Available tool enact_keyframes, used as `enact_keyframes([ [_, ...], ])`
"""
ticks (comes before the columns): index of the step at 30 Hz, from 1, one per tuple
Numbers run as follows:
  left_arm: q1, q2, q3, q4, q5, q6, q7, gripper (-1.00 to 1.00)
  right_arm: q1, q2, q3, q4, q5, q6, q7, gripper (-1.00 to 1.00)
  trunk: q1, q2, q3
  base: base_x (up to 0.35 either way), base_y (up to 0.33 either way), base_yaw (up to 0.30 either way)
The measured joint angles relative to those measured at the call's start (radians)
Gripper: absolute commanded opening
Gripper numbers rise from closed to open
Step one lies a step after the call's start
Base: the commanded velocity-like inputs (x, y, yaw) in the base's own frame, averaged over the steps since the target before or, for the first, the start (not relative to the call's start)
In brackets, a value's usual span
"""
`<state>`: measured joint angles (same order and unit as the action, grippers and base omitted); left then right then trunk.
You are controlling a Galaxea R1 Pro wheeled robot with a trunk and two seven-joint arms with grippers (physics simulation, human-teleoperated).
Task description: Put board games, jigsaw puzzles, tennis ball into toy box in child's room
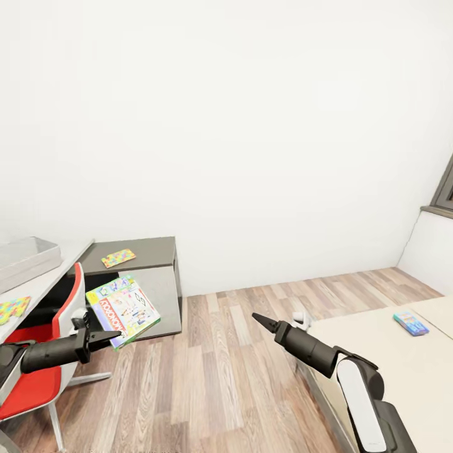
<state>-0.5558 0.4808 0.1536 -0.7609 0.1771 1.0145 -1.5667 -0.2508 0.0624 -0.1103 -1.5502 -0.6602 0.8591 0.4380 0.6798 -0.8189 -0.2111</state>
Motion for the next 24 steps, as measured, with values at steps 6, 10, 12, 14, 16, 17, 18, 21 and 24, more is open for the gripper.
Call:
enact_keyframes([
  [6, 0.000, 0.001, 0.000, 0.000, 0.001, -0.003, 0.000, -1.00, 0.000, 0.003, 0.000, -0.001, 0.000, -0.001, 0.001, 1.00, -0.008, 0.014, 0.006, 0.000, 0.000, 0.142],
  [10, 0.000, 0.000, 0.000, 0.000, 0.001, -0.005, 0.000, -1.00, 0.000, 0.003, 0.001, -0.005, 0.000, -0.001, 0.002, 1.00, -0.008, 0.014, 0.006, 0.018, 0.000, 0.016],
  [12, 0.000, -0.002, -0.001, 0.000, 0.001, -0.009, 0.000, -1.00, 0.000, 0.004, 0.002, -0.007, 0.000, -0.001, 0.002, 1.00, -0.008, 0.014, 0.006, 0.149, 0.000, 0.004],
  [14, 0.000, -0.003, 0.000, 0.000, 0.001, -0.011, 0.000, -1.00, 0.000, 0.004, 0.002, -0.008, 0.000, 0.000, 0.002, 1.00, -0.008, 0.014, 0.006, 0.244, -0.003, 0.002],
  [16, 0.000, -0.003, 0.000, 0.000, 0.001, -0.012, 0.000, -1.00, 0.000, 0.004, 0.001, -0.009, 0.000, 0.000, 0.002, 1.00, -0.008, 0.014, 0.006, 0.287, -0.035, 0.001],
  [17, 0.000, -0.003, 0.000, 0.000, 0.001, -0.012, 0.000, -1.00, 0.000, 0.004, 0.001, -0.009, 0.000, 0.000, 0.002, 1.00, -0.008, 0.014, 0.006, 0.301, -0.056, 0.000],
  [18, 0.000, -0.003, 0.000, 0.000, 0.001, -0.012, 0.000, -1.00, 0.000, 0.004, 0.001, -0.009, 0.000, 0.001, 0.002, 1.00, -0.008, 0.014, 0.006, 0.307, -0.049, 0.000],
  [21, 0.000, -0.001, 0.001, 0.000, 0.000, -0.012, 0.000, -1.00, 0.000, 0.005, 0.001, -0.009, 0.000, 0.001, 0.002, 1.00, -0.008, 0.014, 0.006, 0.312, -0.021, 0.000],
  [24, 0.000, -0.003, 0.000, 0.000, 0.000, -0.012, 0.000, -1.00, 0.000, 0.004, 0.001, -0.009, 0.000, 0.000, 0.002, 1.00, -0.008, 0.014, 0.006, 0.315, -0.005, 0.012],
])
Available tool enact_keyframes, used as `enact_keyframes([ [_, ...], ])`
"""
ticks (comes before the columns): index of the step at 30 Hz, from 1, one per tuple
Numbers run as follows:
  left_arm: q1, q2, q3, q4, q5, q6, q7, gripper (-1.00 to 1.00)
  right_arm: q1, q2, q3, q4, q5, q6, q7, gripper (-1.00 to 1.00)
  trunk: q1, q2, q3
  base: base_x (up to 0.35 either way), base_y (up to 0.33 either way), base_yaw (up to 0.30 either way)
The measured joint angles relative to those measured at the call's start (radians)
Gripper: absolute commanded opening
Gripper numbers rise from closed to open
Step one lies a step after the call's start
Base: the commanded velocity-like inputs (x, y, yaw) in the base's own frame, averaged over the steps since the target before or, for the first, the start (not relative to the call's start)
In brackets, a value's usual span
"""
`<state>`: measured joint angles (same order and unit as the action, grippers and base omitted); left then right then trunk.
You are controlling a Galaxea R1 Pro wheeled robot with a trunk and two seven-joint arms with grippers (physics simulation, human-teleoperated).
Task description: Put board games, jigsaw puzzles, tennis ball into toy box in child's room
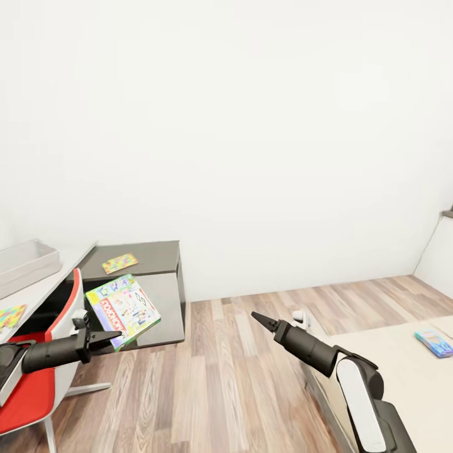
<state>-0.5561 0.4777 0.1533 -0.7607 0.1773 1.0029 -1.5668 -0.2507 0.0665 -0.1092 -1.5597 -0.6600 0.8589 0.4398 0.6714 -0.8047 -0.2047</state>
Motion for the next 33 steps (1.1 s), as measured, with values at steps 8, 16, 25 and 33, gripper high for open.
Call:
enact_keyframes([
  [8, 0.000, 0.000, -0.001, 0.000, 0.000, -0.001, 0.000, -1.00, 0.000, 0.002, 0.002, 0.000, 0.000, 0.000, -0.002, 1.00, 0.000, 0.000, 0.000, 0.315, -0.088, 0.240],
  [16, 0.000, -0.002, -0.001, 0.000, -0.001, -0.001, 0.000, -1.00, 0.000, 0.001, 0.002, 0.000, 0.000, -0.002, 0.000, 1.00, 0.000, 0.000, 0.000, 0.313, -0.125, 0.078],
  [25, 0.012, 0.009, 0.008, 0.012, 0.004, -0.014, 0.000, -1.00, 0.011, -0.004, -0.010, 0.001, 0.015, -0.049, -0.005, 1.00, 0.000, 0.000, 0.000, 0.208, -0.070, 0.002],
  [33, 0.006, -0.009, 0.027, 0.022, -0.009, -0.021, 0.000, -1.00, 0.002, 0.008, 0.013, 0.009, -0.001, -0.038, 0.009, 1.00, 0.000, 0.000, 0.000, 0.025, 0.001, 0.000],
])
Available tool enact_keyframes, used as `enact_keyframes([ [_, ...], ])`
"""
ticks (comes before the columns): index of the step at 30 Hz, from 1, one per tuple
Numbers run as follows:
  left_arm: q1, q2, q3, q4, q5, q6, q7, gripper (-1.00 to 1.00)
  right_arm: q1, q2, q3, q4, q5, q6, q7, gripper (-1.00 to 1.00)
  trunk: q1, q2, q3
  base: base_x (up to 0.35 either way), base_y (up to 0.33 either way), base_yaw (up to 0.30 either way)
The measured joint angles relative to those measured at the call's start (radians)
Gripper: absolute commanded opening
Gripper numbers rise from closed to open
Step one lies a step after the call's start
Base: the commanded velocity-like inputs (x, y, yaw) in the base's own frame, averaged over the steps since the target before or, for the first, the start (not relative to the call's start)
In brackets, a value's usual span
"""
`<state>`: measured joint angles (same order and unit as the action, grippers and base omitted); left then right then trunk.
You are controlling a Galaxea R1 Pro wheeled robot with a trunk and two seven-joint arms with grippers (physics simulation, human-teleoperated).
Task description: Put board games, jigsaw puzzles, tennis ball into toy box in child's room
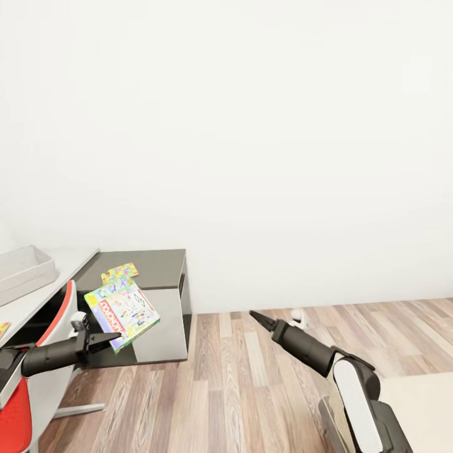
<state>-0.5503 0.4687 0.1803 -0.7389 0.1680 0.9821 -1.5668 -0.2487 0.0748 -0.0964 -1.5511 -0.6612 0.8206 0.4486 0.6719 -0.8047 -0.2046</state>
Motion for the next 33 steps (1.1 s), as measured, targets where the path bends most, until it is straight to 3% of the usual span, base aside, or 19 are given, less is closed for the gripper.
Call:
enact_keyframes([
  [8, -0.010, -0.002, 0.000, 0.000, -0.004, -0.002, 0.003, -1.00, -0.009, 0.002, 0.018, -0.001, -0.001, 0.017, -0.008, 1.00, 0.000, 0.000, 0.000, 0.166, 0.035, 0.017],
  [21, -0.010, 0.002, 0.002, -0.001, -0.004, 0.000, 0.000, -1.00, -0.010, 0.002, 0.032, -0.002, 0.000, 0.016, -0.010, 1.00, 0.000, 0.000, 0.001, 0.064, 0.001, 0.259],
  [26, -0.012, 0.004, 0.003, -0.002, -0.006, 0.004, 0.000, -1.00, -0.010, 0.002, 0.032, -0.002, 0.000, 0.016, -0.010, 1.00, -0.019, 0.035, 0.017, 0.001, 0.000, 0.257],
  [33, -0.015, 0.005, 0.003, -0.002, -0.005, 0.013, 0.000, -1.00, -0.009, 0.002, 0.032, -0.002, 0.000, 0.016, -0.008, 1.00, -0.046, 0.084, 0.039, 0.000, 0.000, 0.047],
])
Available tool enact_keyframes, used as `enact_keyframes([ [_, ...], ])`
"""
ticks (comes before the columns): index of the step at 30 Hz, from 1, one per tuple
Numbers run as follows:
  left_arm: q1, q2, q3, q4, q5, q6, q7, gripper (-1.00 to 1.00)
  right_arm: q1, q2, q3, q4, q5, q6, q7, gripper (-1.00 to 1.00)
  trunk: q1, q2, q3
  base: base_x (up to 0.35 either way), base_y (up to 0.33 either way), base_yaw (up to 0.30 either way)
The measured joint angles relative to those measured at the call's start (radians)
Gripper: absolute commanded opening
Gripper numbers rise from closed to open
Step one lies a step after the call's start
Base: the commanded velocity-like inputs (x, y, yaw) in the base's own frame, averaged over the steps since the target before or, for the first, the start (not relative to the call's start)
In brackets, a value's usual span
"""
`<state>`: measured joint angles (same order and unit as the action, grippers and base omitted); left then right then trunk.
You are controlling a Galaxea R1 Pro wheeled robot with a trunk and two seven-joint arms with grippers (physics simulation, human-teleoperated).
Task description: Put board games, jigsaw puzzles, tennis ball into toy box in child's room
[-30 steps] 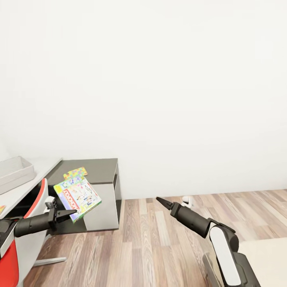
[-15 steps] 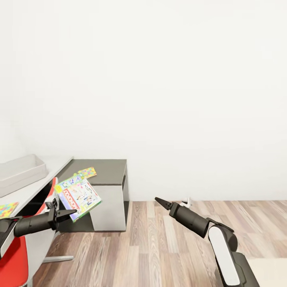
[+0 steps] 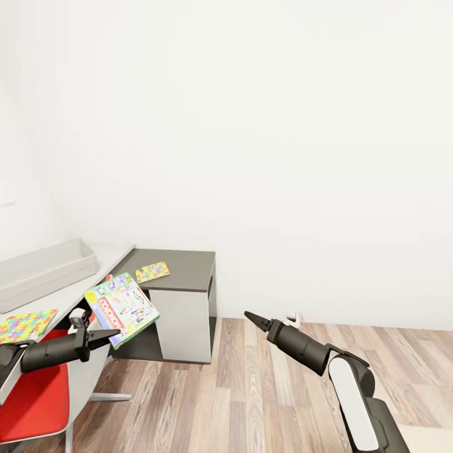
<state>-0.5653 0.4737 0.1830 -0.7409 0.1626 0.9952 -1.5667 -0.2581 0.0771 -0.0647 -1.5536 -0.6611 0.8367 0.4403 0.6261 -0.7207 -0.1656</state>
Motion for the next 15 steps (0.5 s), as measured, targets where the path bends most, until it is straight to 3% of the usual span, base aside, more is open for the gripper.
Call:
enact_keyframes([
  [12, 0.000, 0.024, -0.002, 0.000, -0.002, 0.001, 0.000, -1.00, 0.000, 0.000, -0.001, 0.000, 0.000, 0.000, -0.001, 1.00, -0.046, 0.084, 0.038, 0.000, 0.000, 0.003],
  [15, 0.000, 0.024, -0.002, 0.000, -0.003, 0.001, 0.000, -1.00, 0.000, 0.000, 0.000, -0.001, 0.000, -0.001, -0.003, 1.00, -0.058, 0.105, 0.048, 0.000, 0.000, 0.153],
])
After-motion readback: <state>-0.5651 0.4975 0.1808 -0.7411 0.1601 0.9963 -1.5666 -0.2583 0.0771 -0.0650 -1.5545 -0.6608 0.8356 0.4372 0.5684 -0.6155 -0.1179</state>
